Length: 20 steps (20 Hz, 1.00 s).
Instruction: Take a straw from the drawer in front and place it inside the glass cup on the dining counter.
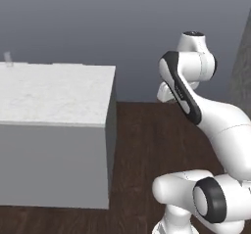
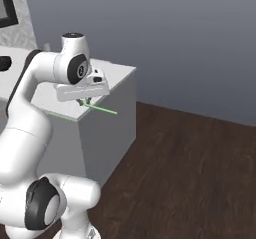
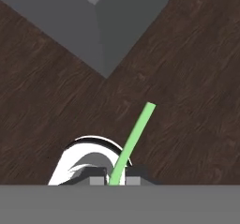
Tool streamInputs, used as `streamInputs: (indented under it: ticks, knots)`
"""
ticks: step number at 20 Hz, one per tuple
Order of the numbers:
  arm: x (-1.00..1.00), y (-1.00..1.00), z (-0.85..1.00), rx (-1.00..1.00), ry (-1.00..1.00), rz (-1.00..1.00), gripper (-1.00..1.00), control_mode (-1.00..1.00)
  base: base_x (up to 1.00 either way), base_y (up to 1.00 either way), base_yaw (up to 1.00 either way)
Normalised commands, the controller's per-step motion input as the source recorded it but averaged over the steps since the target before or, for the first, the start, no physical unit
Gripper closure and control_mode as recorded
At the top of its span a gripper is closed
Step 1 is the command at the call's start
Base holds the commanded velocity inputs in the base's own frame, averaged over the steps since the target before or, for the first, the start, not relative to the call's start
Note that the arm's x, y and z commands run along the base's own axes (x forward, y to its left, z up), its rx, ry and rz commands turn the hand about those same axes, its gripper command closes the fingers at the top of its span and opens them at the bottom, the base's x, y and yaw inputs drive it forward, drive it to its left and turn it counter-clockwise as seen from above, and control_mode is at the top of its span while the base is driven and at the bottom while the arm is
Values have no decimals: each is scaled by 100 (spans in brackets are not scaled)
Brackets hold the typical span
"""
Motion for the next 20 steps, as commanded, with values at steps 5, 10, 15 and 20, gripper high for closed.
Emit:
streamInputs:
  ticks: [5, 10, 15, 20]
  knots:
    - [0, 0, 0, 0, 0, 0, 100, 100, 100, -65, 0]
    - [0, 0, 0, 0, 0, 0, 100, 100, 100, -62, 3]
    - [0, 0, 0, 0, 0, 0, 100, 100, 100, -45, 11]
    - [0, 0, 0, 0, 0, 0, 100, 100, 100, -39, 21]
